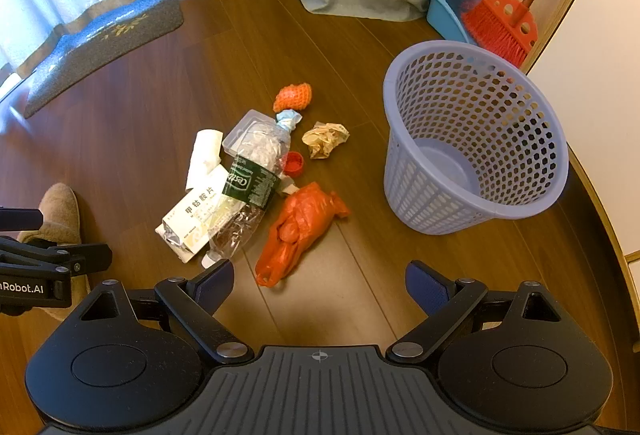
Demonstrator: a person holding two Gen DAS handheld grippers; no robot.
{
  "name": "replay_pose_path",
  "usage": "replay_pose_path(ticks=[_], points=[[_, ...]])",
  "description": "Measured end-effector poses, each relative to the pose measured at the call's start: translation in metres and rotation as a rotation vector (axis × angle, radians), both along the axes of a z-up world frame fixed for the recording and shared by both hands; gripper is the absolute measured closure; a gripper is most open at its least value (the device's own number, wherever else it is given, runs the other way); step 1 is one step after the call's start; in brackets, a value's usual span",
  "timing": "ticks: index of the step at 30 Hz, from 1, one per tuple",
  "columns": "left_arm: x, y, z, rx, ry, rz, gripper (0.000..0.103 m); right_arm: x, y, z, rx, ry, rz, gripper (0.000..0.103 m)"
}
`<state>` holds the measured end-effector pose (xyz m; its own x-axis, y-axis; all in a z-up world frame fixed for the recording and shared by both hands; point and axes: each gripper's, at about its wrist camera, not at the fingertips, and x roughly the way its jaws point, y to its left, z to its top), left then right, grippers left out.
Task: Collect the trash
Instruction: 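Move the right gripper toward the rim of the lavender wastebasket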
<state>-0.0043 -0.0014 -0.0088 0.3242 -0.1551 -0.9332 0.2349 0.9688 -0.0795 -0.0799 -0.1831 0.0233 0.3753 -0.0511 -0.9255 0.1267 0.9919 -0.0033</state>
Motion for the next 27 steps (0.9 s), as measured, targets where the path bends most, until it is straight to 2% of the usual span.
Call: replay_pose_path(ticks=[14,19,25,27], points=[[0.002,0.001,0.003,-0.001,-0.002,-0.012,0.001,-0.001,0.000,0.000,-0.010,-0.008,0.005,0.012],[0.004,0.001,0.008,0.003,-0.011,-0.012,0.001,-0.006,0.004,0.009,-0.019,-0.069,0.038,0.012],[0.007,-0.005,0.016,-0.028,-0.014,-0.028,0.001,-0.020,-0.006,0.009,-0.030,-0.111,0.043,0.012],[0.009,-0.009,0.021,-0.045,-0.015,-0.029,0.001,-0.026,-0.014,0.009,-0.030,-0.130,0.028,0.016]])
